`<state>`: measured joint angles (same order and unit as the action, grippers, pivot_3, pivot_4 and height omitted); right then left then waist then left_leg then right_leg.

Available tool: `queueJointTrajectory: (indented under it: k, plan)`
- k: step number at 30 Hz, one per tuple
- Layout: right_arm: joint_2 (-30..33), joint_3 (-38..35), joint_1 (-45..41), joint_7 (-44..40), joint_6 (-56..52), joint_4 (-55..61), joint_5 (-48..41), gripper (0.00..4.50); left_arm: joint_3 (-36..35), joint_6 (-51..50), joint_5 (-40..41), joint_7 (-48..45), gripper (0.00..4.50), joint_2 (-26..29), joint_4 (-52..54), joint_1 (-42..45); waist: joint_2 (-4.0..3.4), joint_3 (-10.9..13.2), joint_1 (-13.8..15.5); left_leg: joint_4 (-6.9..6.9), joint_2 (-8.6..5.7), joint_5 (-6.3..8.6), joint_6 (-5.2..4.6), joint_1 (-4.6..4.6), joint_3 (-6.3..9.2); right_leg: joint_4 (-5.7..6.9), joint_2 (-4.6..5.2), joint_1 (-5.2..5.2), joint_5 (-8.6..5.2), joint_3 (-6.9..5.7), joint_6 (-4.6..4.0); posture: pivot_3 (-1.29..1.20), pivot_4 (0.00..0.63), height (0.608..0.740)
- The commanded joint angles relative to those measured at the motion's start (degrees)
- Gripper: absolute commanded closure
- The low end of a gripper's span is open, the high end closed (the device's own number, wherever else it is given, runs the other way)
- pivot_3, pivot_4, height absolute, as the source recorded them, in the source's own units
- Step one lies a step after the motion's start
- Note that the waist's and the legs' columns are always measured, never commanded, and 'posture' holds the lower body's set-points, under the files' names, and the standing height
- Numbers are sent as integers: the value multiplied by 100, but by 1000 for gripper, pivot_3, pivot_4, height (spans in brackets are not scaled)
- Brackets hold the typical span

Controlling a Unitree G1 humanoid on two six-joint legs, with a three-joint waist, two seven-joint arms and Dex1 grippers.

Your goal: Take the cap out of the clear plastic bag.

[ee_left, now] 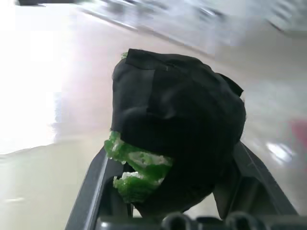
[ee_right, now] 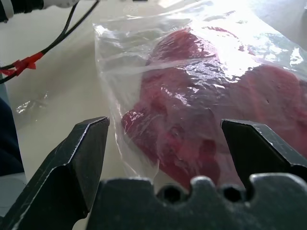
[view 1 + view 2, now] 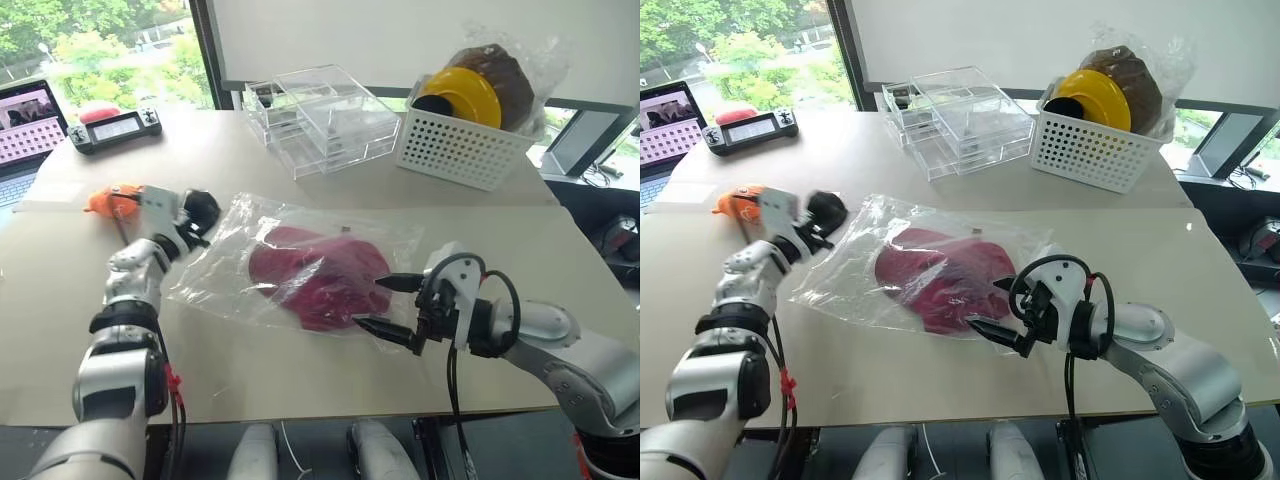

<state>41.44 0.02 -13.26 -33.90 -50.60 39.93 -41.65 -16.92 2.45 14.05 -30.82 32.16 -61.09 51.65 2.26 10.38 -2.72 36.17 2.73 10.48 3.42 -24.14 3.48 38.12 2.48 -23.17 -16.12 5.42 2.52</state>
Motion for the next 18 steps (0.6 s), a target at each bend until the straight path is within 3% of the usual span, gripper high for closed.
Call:
queueJointTrajectory:
  k: [1,3,7,9,11,15,18]
  plan:
    - [-55,6,-83,-26,175,85,58,0,-453,10,-42,1791,2663,487,-884,269,0,0,-7,-1,0,1,-2,1,-1,1,1,0,1,1,-2,0,150,735]
    - [-84,-15,-45,-9,161,117,48,0,-698,-134,47,2464,2663,694,-1206,341,0,0,3,-4,0,2,-3,2,0,2,2,0,2,-1,-4,0,150,735]
    - [-114,-20,28,27,146,152,70,0,-790,-173,-93,2934,2663,843,-1463,404,7,-2,54,0,0,2,-3,-1,2,4,2,-1,3,-7,-3,0,150,735]
    - [-132,-29,75,73,132,174,90,0,-964,-84,-4,2994,1927,868,-1524,506,11,-5,118,2,-2,1,-1,-2,5,3,4,3,4,-14,-3,0,150,735]
    - [-143,-53,121,93,129,192,92,0,-1123,-28,83,3004,1497,876,-1561,620,15,-7,174,2,-1,1,-1,-2,5,3,4,3,4,-14,-4,0,150,735]
    - [-156,-84,188,149,130,206,131,0,-1126,148,-62,2913,10,869,-1562,952,18,-9,203,2,-2,0,0,-5,8,1,4,3,5,-20,-5,0,150,735]
    - [-158,-81,222,235,138,203,199,0,-1180,157,-54,2760,10,842,-1576,1127,19,-9,186,1,-2,0,0,-4,8,1,3,2,5,-19,-6,0,150,735]
